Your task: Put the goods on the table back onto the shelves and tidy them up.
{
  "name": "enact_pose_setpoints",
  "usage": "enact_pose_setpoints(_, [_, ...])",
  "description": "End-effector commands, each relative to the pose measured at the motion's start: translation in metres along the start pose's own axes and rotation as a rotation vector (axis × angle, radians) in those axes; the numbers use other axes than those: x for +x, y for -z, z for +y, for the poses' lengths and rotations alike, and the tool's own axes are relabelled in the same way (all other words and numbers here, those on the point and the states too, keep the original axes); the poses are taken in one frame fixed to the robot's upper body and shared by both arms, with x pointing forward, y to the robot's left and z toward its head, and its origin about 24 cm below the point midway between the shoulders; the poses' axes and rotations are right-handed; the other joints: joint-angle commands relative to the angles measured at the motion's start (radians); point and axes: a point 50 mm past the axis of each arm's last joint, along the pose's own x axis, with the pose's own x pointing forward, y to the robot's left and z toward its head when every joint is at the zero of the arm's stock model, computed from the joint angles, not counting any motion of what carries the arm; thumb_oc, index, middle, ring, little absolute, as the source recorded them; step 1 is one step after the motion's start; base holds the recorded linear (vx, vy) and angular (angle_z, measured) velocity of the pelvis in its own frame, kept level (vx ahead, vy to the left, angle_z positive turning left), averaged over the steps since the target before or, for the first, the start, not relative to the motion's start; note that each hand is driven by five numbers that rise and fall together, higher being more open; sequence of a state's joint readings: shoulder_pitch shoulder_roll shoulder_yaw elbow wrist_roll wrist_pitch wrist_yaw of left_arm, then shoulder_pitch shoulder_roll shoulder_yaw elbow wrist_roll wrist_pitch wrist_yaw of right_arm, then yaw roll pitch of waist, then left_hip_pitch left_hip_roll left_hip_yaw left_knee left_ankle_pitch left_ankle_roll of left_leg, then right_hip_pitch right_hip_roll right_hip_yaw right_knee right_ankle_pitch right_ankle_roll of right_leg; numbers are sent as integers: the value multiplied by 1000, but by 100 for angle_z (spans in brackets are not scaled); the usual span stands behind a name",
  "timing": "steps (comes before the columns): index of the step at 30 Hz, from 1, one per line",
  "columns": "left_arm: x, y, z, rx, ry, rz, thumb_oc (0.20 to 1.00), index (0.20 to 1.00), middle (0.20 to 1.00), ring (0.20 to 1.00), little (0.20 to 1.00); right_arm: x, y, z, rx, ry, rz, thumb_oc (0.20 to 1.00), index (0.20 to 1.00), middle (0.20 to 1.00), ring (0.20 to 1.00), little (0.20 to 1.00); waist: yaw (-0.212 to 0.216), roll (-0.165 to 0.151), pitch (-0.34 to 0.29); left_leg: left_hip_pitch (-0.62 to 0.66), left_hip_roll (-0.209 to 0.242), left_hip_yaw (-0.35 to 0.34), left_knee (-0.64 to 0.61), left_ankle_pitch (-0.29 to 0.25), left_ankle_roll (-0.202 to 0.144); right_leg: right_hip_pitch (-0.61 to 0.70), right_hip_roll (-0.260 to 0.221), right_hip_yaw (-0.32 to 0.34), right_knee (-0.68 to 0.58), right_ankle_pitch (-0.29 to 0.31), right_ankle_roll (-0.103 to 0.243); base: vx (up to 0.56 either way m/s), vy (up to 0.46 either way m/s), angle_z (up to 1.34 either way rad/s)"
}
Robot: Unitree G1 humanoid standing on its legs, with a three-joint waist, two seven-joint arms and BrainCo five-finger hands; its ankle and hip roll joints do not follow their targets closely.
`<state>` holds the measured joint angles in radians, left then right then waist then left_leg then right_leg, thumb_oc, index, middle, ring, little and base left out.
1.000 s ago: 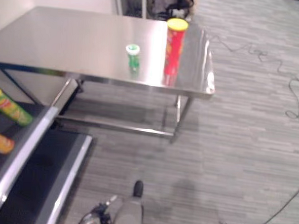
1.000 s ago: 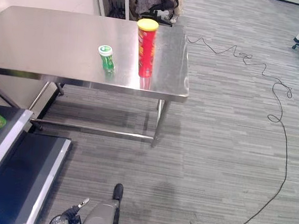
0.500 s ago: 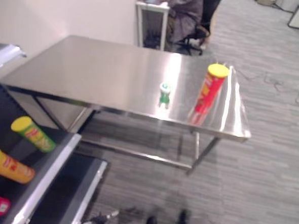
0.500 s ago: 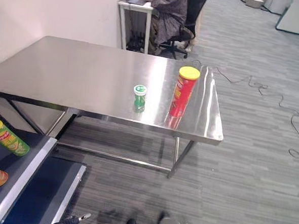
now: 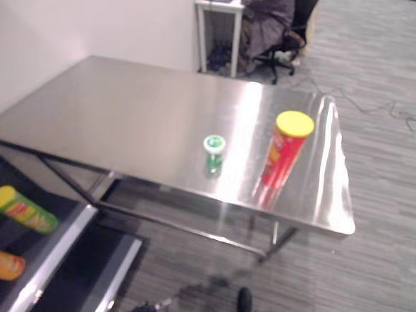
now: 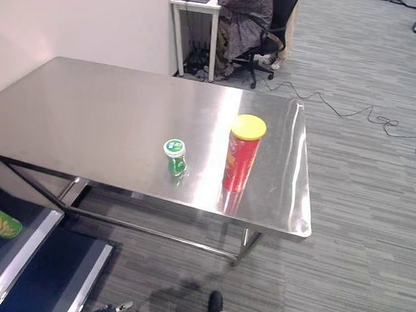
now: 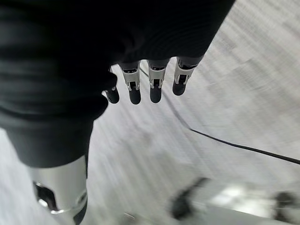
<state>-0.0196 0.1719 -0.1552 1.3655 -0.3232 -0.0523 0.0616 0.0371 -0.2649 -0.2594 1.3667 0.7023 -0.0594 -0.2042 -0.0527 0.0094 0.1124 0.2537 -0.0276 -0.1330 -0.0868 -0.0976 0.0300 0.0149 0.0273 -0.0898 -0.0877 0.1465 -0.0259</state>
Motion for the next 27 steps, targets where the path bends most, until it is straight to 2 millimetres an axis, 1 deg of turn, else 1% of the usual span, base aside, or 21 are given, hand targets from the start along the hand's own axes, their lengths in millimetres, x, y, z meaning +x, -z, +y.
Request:
enact_pose_setpoints(1, [-1, 8, -5, 64, 8, 37, 1000, 1000, 1000, 1000, 1000, 3, -27, -56, 137, 203, -122, 1000, 1000, 1000, 1000, 1000, -37, -19, -21, -43, 19, 42, 0, 6, -34, -34, -35, 75, 49, -84, 114, 84, -28, -18])
enact_pose_setpoints(2, [-1, 9, -5, 65, 9, 38, 1000, 1000, 1000, 1000, 1000, 3, -27, -57, 136, 205, -121, 1000, 1000, 1000, 1000, 1000, -35, -15, -23, -38, 23, 42, 0, -3, -34, -29, -30, 76, 46, -91, 115, 73, -38, -22])
enact_pose_setpoints(4, [-1, 13, -8, 72, 18, 46, 1000, 1000, 1000, 1000, 1000, -1, -52, -74, 169, 246, -243, 1000, 1000, 1000, 1000, 1000, -52, -23, -30, -41, 22, 52, 0, -1, -38, -30, -32, 82, 38, -82, 116, 46, -20, -19])
enact_pose_setpoints(5, [-2, 17, -8, 62, 15, 57, 1000, 1000, 1000, 1000, 1000, -7, -71, -92, 219, 307, -353, 1000, 1000, 1000, 1000, 1000, -66, -24, -35, -39, 26, 62, 0, -6, -40, -28, -27, 91, 34, -79, 117, 56, -14, -20])
enact_pose_setpoints(6, [-2, 17, -9, 63, 15, 57, 1000, 1000, 1000, 1000, 1000, -8, -71, -92, 219, 309, -352, 1000, 1000, 1000, 1000, 1000, -64, -24, -35, -38, 26, 63, 0, -6, -40, -28, -27, 92, 33, -79, 117, 62, -9, -16])
enact_pose_setpoints(7, [-3, 21, -9, 56, 17, 69, 1000, 1000, 1000, 1000, 1000, -14, -83, -109, 305, 351, -428, 1000, 1000, 1000, 1000, 1000, -76, -26, -40, -38, 27, 70, 0, -10, -42, -27, -25, 98, 28, -77, 118, 45, -3, -18])
enact_pose_setpoints(8, [-3, 23, -10, 58, 23, 79, 1000, 1000, 1000, 1000, 1000, -17, -91, -114, 306, 372, -462, 1000, 1000, 1000, 1000, 1000, -76, -27, -42, -38, 27, 71, 0, -11, -42, -26, -24, 101, 27, -76, 118, 45, -3, -22])
enact_pose_setpoints(9, [-3, 24, -10, 58, 23, 79, 1000, 1000, 1000, 1000, 1000, -17, -91, -114, 305, 373, -462, 1000, 1000, 1000, 1000, 1000, -75, -27, -43, -38, 27, 72, 0, -12, -42, -27, -24, 102, 27, -75, 118, 46, -2, -28])
enact_pose_setpoints(10, [-4, 28, -11, 60, 23, 92, 1000, 1000, 1000, 1000, 1000, -31, -115, -115, 286, 377, -602, 1000, 1000, 1000, 1000, 1000, -84, -29, -46, -38, 25, 74, 0, -16, -43, -25, -25, 109, 21, -71, 118, 32, -2, -21])
enact_pose_setpoints(11, [-4, 28, -11, 61, 23, 92, 1000, 1000, 1000, 1000, 1000, -31, -115, -115, 286, 378, -601, 1000, 1000, 1000, 1000, 1000, -83, -29, -46, -38, 25, 74, 0, -16, -43, -25, -25, 110, 21, -71, 118, 45, -2, -17])
enact_pose_setpoints(12, [-4, 30, -12, 64, 29, 99, 1000, 1000, 1000, 1000, 1000, -39, -129, -115, 276, 376, -674, 1000, 1000, 1000, 1000, 1000, -87, -30, -47, -37, 23, 75, 0, -18, -43, -25, -25, 113, 19, -68, 119, 29, 3, -9])
enact_pose_setpoints(13, [-4, 28, -11, 66, 22, 92, 1000, 1000, 1000, 1000, 1000, -63, -163, -105, 228, 352, -859, 1000, 1000, 1000, 1000, 1000, -91, -29, -48, -39, 21, 77, 0, -20, -42, -26, -25, 118, 16, -62, 118, 35, 8, -14])
enact_pose_setpoints(14, [-4, 27, -11, 68, 16, 84, 1000, 1000, 1000, 1000, 1000, -82, -180, -97, 205, 310, -979, 1000, 1000, 1000, 1000, 1000, -93, -27, -47, -39, 20, 79, 0, -20, -41, -27, -24, 119, 16, -61, 118, 19, 13, -22])
enact_pose_setpoints(18, [-3, 20, -9, 82, 19, 37, 1000, 1000, 1000, 1000, 1000, -149, -232, -89, -31, 324, -1363, 1000, 1000, 1000, 1000, 1000, -98, -27, -42, -40, 20, 86, 0, -22, -34, -34, -20, 135, 20, -63, 119, 5, 18, -16])
enact_pose_setpoints(19, [-3, 20, -9, 83, 19, 37, 1000, 1000, 1000, 1000, 1000, -149, -232, -89, -31, 324, -1363, 1000, 1000, 1000, 1000, 1000, -97, -23, -44, -36, 24, 86, 0, -32, -33, -29, -16, 136, 17, -71, 120, 0, 0, 0])
enact_pose_setpoints(20, [-3, 19, -9, 94, 27, 31, 1000, 1000, 1000, 1000, 1000, -167, -244, -86, -91, 333, -1457, 1000, 1000, 1000, 1000, 1000, -96, -27, -42, -39, 21, 86, 0, -23, -33, -34, -19, 138, 21, -63, 119, 55, 15, 1])
enact_pose_setpoints(21, [-3, 18, -8, 129, 45, 20, 1000, 1000, 1000, 1000, 1000, -206, -265, -75, -212, 340, -1643, 1000, 1000, 1000, 1000, 1000, -88, -25, -44, -34, 26, 87, 0, -33, -29, -30, -15, 142, 19, -72, 121, 0, 0, 0])
enact_pose_setpoints(24, [-3, 18, -10, 168, 67, 12, 1000, 1000, 1000, 1000, 1000, -265, -277, -55, -267, 281, -1924, 1000, 1000, 1000, 1000, 1000, -71, -29, -46, -40, 22, 79, 0, -23, -28, -32, -21, 136, 20, -65, 123, 21, 6, 1])
enact_pose_setpoints(25, [-3, 18, -10, 181, 77, 10, 1000, 1000, 1000, 1000, 1000, -283, -279, -46, -278, 231, -2013, 1000, 1000, 1000, 1000, 1000, -59, -30, -51, -37, 25, 74, 0, -30, -27, -27, -20, 133, 16, -73, 124, -1, -23, 6])
enact_pose_setpoints(26, [-3, 17, -11, 193, 87, 9, 1000, 1000, 1000, 1000, 1000, -303, -279, -34, -272, 127, -2104, 1000, 1000, 1000, 1000, 1000, -45, -36, -52, -43, 23, 65, 0, -19, -28, -27, -27, 122, 15, -67, 125, 57, -10, 6])
enact_pose_setpoints(27, [-3, 17, -11, 192, 87, 9, 1000, 1000, 1000, 1000, 1000, -303, -279, -34, -273, 125, -2103, 1000, 1000, 1000, 1000, 1000, -47, -33, -54, -40, 26, 63, 0, -27, -27, -22, -25, 121, 11, -75, 125, 20, -24, 8])
